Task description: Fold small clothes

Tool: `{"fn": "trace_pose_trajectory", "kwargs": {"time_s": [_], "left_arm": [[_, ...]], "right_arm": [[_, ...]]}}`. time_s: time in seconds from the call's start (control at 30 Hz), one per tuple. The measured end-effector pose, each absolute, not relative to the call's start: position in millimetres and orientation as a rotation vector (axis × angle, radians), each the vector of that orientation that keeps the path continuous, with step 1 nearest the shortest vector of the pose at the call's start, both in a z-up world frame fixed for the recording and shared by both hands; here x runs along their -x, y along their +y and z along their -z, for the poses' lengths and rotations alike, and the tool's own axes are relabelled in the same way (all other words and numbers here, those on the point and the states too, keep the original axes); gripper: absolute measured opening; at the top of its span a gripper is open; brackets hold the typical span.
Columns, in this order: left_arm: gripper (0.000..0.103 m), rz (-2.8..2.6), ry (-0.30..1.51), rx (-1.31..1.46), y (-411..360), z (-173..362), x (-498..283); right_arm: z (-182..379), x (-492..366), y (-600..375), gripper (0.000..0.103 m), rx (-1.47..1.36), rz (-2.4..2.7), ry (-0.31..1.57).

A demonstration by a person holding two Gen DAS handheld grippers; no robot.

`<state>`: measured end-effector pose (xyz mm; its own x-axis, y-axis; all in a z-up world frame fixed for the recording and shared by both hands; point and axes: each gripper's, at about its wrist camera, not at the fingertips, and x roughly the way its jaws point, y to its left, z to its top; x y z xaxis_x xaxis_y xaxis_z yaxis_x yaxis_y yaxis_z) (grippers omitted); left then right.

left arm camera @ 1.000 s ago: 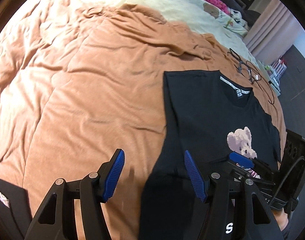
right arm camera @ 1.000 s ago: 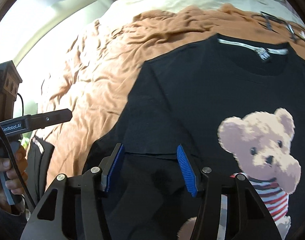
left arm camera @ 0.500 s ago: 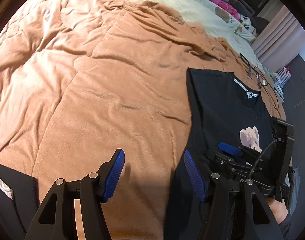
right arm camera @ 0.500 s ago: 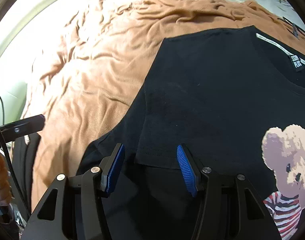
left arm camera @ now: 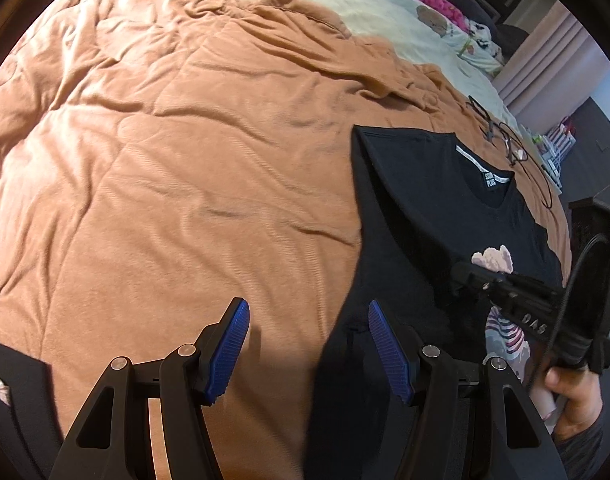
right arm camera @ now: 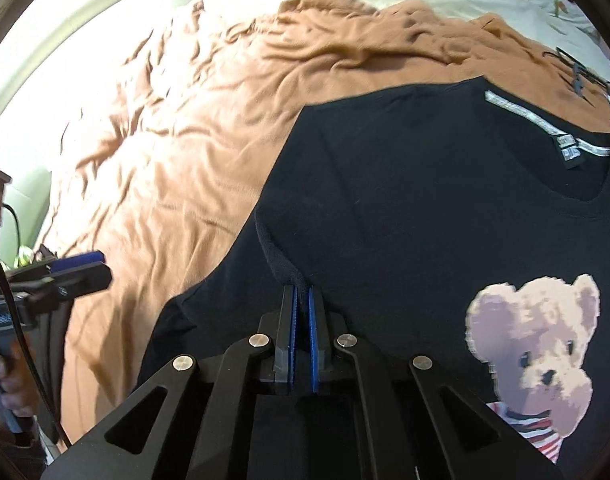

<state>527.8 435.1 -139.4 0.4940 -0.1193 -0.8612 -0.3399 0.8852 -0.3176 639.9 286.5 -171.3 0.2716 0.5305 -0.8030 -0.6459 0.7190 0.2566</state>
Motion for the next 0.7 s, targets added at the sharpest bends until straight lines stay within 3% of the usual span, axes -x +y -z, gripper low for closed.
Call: {"fn": "trace_pose_trajectory", "kwargs": {"time_s": [0.5,0.53,0.6,0.63,0.67,0.7], "left_arm": [[0.064,-0.126,1.092,0.441,410.9,146.2,-551.6],[0.064,-0.127,1.092,0.434,409.4,145.9,-552.1],[0.064,-0.129,1.093,0.427,407.5,145.6,-553.4],[0.064,-0.130,1.094,0.426,407.0,145.7,-554.1],[0.064,-0.131,1.094,0.426,406.3,146.2,-554.9],[0.064,-0.130,1.096,0.426,405.2,147.2,-555.8]], "right_arm": [[156.4,-690.2,202.6,0.004,0.019,-0.523,1.013],[158.5,-691.9,199.3,0.010,0.003,-0.515,1.026],[160.4,-690.7,192.2,0.038,-0.021,-0.513,1.031],[160.1,-688.0,189.7,0.061,-0.035,-0.523,1.025],[159.7,-684.2,186.9,0.071,-0.046,-0.528,1.015],[159.8,-682.2,185.7,0.071,-0.048,-0.531,1.010]]}}
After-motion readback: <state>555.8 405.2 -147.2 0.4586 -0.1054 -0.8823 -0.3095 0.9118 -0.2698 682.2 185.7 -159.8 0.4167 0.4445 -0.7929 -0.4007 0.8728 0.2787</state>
